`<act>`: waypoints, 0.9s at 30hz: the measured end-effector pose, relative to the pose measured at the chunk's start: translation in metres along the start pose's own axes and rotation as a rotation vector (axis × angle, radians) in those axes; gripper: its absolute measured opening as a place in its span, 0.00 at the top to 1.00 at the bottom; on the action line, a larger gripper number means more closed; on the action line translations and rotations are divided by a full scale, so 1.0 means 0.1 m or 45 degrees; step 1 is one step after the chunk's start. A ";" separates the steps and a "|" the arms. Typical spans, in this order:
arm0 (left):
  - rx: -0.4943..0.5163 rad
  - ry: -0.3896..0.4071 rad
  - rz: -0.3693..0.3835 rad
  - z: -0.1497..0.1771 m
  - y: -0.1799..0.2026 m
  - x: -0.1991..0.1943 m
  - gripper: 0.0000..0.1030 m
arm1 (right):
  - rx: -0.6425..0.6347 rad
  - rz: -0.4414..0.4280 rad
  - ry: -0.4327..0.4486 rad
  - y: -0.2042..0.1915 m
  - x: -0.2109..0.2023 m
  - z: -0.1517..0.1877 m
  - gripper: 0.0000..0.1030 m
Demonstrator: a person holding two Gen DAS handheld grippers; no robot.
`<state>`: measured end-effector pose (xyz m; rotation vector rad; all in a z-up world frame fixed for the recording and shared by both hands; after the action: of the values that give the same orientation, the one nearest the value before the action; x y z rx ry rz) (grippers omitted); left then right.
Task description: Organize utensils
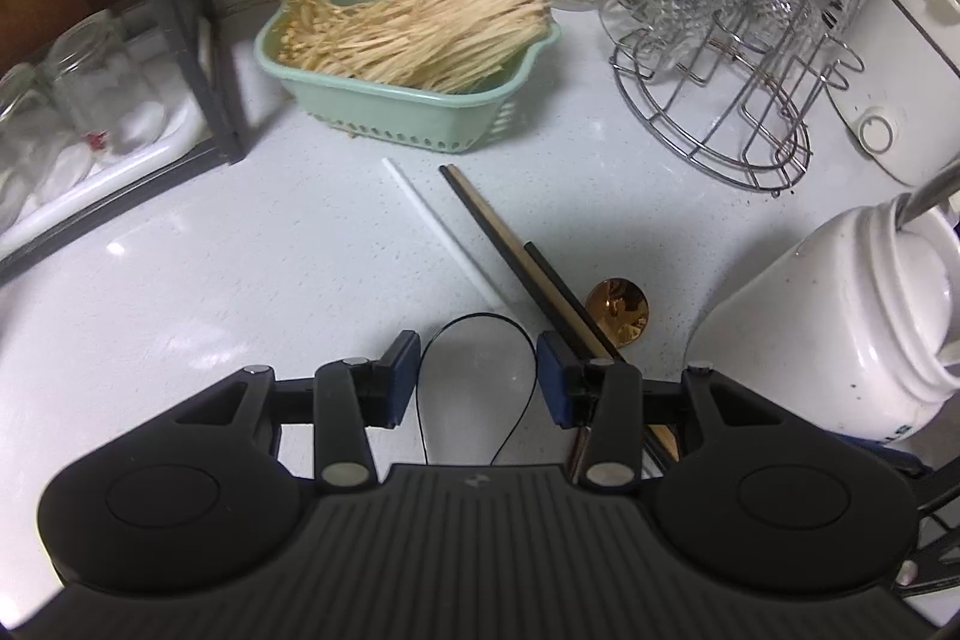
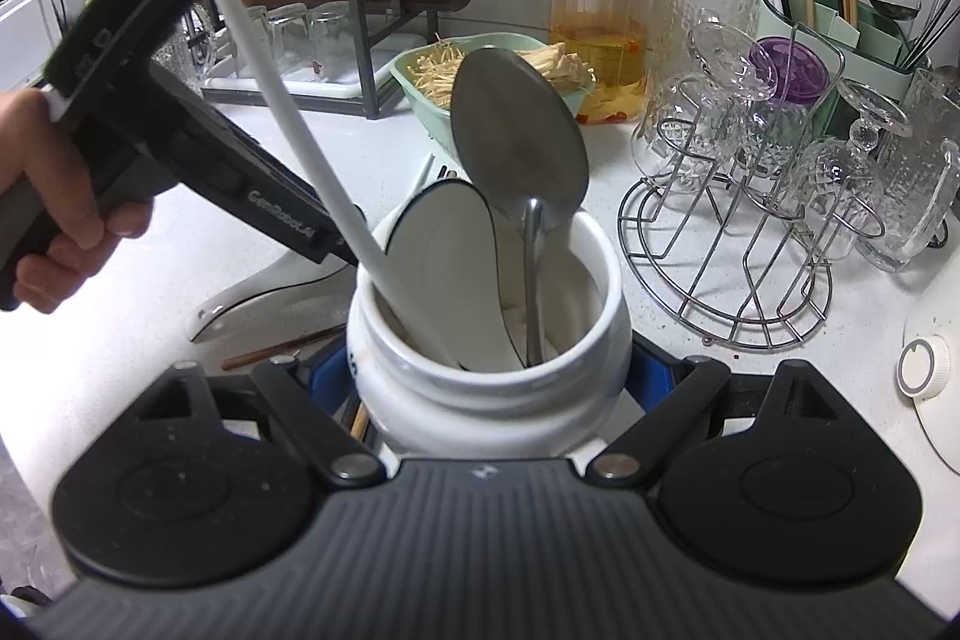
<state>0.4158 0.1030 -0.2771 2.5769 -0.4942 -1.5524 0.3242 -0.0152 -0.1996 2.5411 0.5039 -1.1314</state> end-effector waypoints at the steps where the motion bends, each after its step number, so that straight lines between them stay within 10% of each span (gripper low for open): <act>1: -0.005 0.011 -0.007 0.01 0.01 -0.04 0.53 | -0.004 -0.001 0.000 0.00 0.00 0.00 0.12; 27: -0.214 0.295 -0.079 0.11 0.30 -0.96 0.54 | 0.045 0.041 0.077 -0.08 -0.01 -0.01 0.12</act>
<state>0.3582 0.1069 -0.1941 2.6163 -0.2512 -1.2296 0.3208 -0.0075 -0.1995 2.6111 0.4599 -1.0641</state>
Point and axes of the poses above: each gripper's, at about its wrist camera, not at the fingertips, and x roughly the way its jaws point, y to its right, z to its underside, the point moved 10 cm from there along x, roughly the way its jaws point, and after that the axes turned 11 degrees about z, right-handed, at the moved point
